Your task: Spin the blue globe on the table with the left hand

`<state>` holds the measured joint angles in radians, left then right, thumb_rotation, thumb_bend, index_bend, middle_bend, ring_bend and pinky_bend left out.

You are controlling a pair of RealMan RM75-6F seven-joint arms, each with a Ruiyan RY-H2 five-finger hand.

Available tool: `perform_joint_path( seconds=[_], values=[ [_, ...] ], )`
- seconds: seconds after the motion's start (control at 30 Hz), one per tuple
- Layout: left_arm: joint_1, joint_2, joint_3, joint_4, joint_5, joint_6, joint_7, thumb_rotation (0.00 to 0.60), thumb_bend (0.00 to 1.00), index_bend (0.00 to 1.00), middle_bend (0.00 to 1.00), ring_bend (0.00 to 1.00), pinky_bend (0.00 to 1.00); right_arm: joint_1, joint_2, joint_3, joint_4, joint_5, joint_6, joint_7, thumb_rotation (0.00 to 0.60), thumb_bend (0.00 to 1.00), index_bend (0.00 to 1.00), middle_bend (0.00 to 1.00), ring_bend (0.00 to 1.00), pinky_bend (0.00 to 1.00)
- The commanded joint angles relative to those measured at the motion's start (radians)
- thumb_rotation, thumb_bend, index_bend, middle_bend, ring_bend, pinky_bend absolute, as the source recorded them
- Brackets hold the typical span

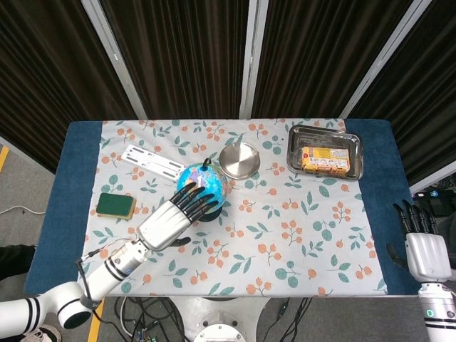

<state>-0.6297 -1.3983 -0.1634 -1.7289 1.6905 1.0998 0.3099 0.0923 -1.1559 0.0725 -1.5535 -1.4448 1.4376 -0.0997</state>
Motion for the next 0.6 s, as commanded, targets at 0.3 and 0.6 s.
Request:
perform_joint_path(
  seconds=[0.3,0.6],
  values=[
    [0.008,-0.001,0.024,0.019,-0.033,0.029,0.035,0.600,0.06,0.05,0.07,0.00,0.04,-0.001,-0.001,0.001,0.007,0.003,-0.001,0.007,0.600,0.24,0.00,0.00,0.00,0.00],
    [0.050,0.044,0.044,0.019,-0.069,0.082,0.028,0.600,0.06,0.06,0.07,0.00,0.04,0.002,-0.006,-0.001,0.005,0.004,-0.007,-0.003,0.600,0.24,0.00,0.00,0.00,0.00]
  ],
)
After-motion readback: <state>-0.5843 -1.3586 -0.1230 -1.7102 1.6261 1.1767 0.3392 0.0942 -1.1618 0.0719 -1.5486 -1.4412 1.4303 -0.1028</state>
